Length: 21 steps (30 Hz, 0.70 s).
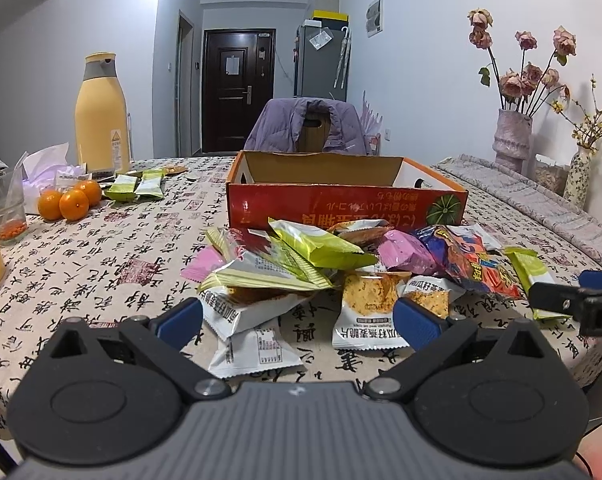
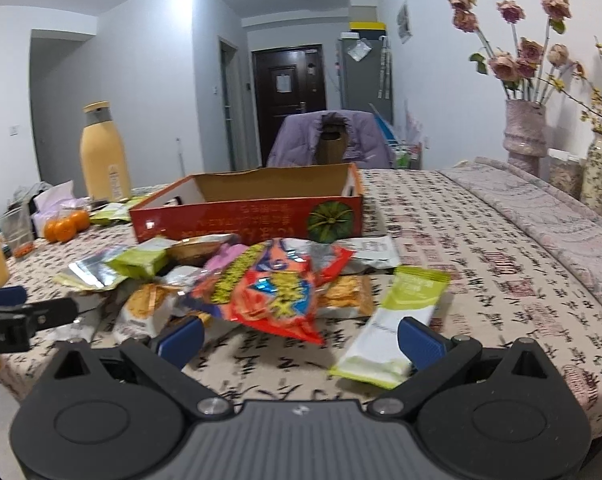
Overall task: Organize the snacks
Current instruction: 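Grasp the green-and-white snack stick with the right gripper while the left gripper approaches a white packet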
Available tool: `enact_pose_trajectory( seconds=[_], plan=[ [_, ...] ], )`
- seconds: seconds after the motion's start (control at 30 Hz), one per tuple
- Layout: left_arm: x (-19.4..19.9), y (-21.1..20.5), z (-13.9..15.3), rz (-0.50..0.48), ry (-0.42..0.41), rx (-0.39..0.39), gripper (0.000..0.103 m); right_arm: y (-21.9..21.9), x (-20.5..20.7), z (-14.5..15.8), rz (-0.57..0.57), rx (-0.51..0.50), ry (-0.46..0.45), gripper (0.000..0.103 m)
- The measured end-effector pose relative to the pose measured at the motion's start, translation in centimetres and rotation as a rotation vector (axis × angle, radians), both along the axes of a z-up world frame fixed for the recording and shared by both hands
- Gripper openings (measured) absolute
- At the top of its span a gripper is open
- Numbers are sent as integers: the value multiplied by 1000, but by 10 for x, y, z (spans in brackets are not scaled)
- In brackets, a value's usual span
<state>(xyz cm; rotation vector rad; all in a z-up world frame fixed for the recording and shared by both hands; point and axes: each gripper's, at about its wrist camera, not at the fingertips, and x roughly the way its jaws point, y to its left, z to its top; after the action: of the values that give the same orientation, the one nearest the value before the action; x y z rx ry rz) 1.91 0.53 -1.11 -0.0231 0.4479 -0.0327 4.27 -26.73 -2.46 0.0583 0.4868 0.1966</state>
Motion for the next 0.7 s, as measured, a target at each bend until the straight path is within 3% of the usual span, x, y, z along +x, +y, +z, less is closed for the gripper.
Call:
enact_pose_trajectory(
  seconds=[0.3, 0.4, 0.57, 0.7],
  plan=[
    [14, 3, 1, 20, 10, -5, 103, -28, 38, 3, -105, -33, 50, 100],
    [18, 2, 0, 26, 15, -4, 103, -30, 57, 0, -108, -66, 102, 89],
    [21, 2, -3, 31, 28, -3, 103, -33, 81, -13, -129, -70, 182, 85],
    [24, 2, -4, 37, 37, -4, 103, -30, 87, -24, -151, -89, 213, 73]
  ],
)
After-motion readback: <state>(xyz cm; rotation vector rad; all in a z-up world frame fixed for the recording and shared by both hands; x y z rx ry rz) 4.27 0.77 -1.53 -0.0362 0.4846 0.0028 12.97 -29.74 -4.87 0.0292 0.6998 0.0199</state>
